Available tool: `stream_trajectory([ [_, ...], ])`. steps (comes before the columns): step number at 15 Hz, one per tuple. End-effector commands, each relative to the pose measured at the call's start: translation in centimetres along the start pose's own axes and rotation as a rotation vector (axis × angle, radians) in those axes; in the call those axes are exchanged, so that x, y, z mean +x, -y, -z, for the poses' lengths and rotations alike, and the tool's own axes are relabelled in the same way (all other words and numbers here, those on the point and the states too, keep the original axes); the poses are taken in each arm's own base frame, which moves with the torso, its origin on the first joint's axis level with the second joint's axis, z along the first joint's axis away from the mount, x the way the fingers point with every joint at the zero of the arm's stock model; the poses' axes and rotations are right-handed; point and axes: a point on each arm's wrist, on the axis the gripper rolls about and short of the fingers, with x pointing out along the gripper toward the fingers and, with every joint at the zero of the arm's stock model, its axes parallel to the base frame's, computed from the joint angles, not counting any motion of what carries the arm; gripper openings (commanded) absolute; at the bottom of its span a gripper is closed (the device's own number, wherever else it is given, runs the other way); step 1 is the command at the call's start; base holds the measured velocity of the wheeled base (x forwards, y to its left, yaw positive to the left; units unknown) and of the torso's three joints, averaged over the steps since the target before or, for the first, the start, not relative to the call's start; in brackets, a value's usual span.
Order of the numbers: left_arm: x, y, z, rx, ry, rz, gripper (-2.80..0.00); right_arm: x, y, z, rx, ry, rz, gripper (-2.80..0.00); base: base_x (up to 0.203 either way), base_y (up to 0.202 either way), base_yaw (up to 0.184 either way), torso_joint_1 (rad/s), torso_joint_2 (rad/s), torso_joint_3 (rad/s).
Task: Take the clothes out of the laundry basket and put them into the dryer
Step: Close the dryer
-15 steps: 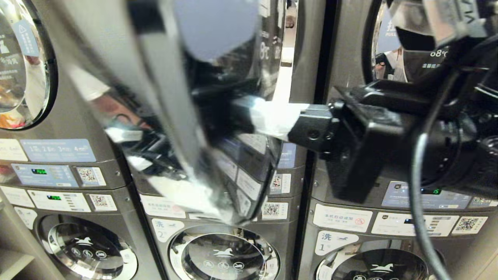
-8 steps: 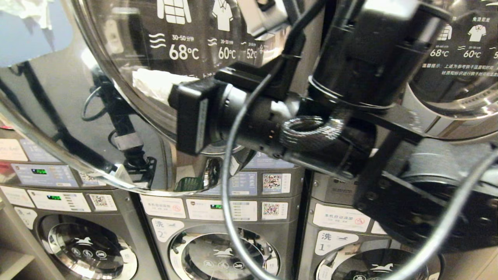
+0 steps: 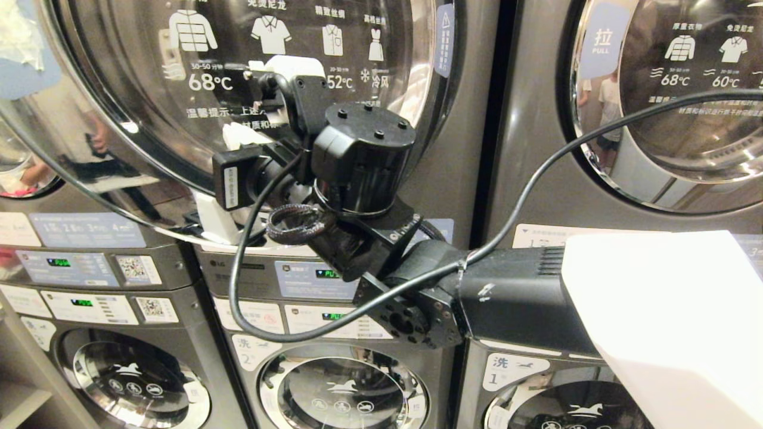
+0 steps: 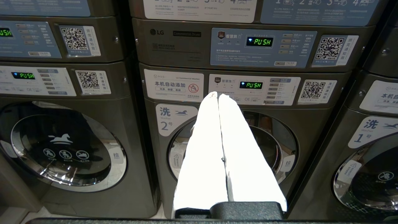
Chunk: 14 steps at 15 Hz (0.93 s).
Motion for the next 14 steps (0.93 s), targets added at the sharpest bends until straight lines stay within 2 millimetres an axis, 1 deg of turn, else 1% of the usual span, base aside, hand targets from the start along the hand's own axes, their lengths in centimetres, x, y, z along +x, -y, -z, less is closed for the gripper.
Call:
stream_trajectory([
  [1,0.0,0.0,0.0,-0.001,0.000,0.000,-2.80,-0.3,0.0,-2.4,0.006,0.046,0.013,-2.80,0.000,0.000,0.000,0.000,0.00,0.000],
  [3,0.0,0.0,0.0,-0.001,0.000,0.000,-2.80,-1.4,0.1,-7.1,0.012,0.109,0.028,-2.80,0.000,0.000,0.000,0.000,0.00,0.000],
  [4,0.0,0.0,0.0,-0.001,0.000,0.000,-2.80,-2.2,0.5,-9.3,0.009,0.123,0.049,-2.80,0.000,0.000,0.000,0.000,0.00,0.000],
  [5,0.0,0.0,0.0,-0.001,0.000,0.000,-2.80,-3.3,1.2,-10.9,0.001,0.121,0.070,-2.80,0.000,0.000,0.000,0.000,0.00,0.000],
  [7,0.0,0.0,0.0,0.001,0.000,0.000,-2.80,-6.2,3.5,-11.9,-0.045,0.050,0.126,-2.80,0.000,0.000,0.000,0.000,0.00,0.000],
  [9,0.0,0.0,0.0,0.001,0.000,0.000,-2.80,-10.2,6.5,-13.1,-0.103,-0.015,0.199,-2.80,0.000,0.000,0.000,0.000,0.00,0.000],
  [10,0.0,0.0,0.0,0.001,0.000,0.000,-2.80,-12.2,8.2,-13.2,-0.129,-0.053,0.243,-2.80,0.000,0.000,0.000,0.000,0.00,0.000],
  [11,0.0,0.0,0.0,0.001,0.000,0.000,-2.80,-14.1,9.6,-12.4,-0.151,-0.108,0.285,-2.80,0.000,0.000,0.000,0.000,0.00,0.000],
  [12,0.0,0.0,0.0,0.001,0.001,0.000,-2.80,-16.3,11.0,-12.0,-0.170,-0.156,0.328,-2.80,0.000,0.000,0.000,0.000,0.00,0.000],
  [14,0.0,0.0,0.0,0.001,0.000,0.000,-2.80,-20.4,13.5,-11.8,-0.199,-0.217,0.414,-2.80,0.000,0.000,0.000,0.000,0.00,0.000],
])
